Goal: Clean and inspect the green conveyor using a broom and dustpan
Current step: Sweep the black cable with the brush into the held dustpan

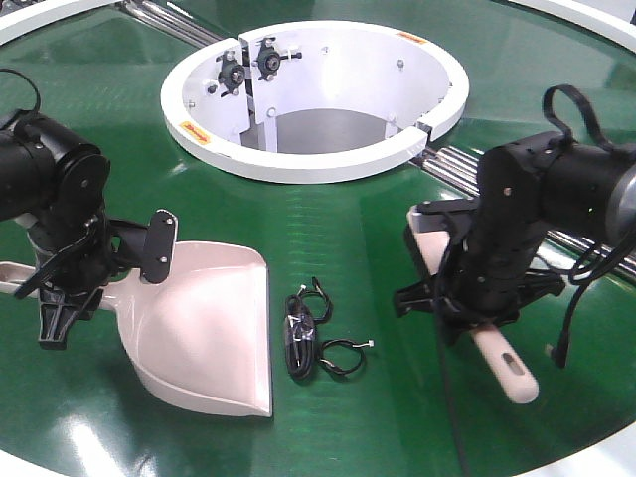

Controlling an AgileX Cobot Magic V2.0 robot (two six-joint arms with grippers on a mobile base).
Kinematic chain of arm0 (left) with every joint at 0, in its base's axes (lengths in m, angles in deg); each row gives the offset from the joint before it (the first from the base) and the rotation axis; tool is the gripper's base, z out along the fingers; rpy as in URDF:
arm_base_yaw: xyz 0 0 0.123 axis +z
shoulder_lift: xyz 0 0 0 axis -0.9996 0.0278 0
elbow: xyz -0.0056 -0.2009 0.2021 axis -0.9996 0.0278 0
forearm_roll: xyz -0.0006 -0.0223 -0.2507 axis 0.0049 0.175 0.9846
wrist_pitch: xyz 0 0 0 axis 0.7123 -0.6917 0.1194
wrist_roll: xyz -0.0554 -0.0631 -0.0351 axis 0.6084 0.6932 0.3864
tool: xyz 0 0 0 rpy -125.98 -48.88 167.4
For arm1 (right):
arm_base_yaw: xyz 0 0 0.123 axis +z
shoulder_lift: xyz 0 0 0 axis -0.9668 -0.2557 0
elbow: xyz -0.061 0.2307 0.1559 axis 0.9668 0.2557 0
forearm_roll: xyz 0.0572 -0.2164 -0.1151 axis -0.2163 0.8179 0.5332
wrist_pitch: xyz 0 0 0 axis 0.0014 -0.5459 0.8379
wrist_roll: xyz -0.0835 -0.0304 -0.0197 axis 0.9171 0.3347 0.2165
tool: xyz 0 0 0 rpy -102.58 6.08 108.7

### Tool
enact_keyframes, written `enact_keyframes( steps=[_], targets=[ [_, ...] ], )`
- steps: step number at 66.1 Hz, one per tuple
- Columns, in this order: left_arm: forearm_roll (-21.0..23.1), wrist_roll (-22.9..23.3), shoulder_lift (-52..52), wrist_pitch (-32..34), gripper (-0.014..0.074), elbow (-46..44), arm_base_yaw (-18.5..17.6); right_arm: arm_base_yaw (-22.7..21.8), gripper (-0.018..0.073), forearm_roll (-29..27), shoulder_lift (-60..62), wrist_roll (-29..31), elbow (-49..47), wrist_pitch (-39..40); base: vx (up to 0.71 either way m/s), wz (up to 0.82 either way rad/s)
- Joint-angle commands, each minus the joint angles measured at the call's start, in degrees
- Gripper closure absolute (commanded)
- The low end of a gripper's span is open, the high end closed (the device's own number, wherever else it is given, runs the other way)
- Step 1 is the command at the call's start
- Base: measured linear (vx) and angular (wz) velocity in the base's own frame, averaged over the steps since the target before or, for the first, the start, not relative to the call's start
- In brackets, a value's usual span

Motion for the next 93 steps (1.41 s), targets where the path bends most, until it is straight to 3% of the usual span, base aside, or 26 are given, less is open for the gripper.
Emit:
enact_keyframes(
  steps=[1, 18, 42, 61, 73, 93],
  targets=[
    [0.03, -0.48, -2.13, -0.01, 0.0595, -1.56, -0.33, 2.90, 0.0564, 0.16, 2.27, -3.18, -1.63, -1.02, 0.00, 0.00],
    [0.03, -0.48, -2.13, -0.01, 0.0594, -1.56, -0.33, 9.05, 0.0564, 0.11, -0.66, -9.68, -1.63, -2.25, 0.00, 0.00],
    [0.03, -0.48, -2.13, -0.01, 0.0594, -1.56, -0.33, 12.04, 0.0564, -0.79, -4.92, -13.31, -2.01, -3.90, 0.00, 0.00],
    [0.03, -0.48, -2.13, -0.01, 0.0594, -1.56, -0.33, 13.40, 0.0564, -2.30, -10.25, -10.27, -11.67, -11.03, 0.00, 0.00],
    [0.03, -0.48, -2.13, -0.06, 0.0594, -1.56, -0.33, 14.48, 0.0562, -6.75, -14.11, -8.97, -17.04, -11.03, 0.00, 0.00],
    [0.03, -0.48, -2.13, -0.06, 0.0594, -1.56, -0.33, 20.65, 0.0562, -12.36, -21.40, -4.19, -30.93, -11.03, 0.00, 0.00]
  ],
)
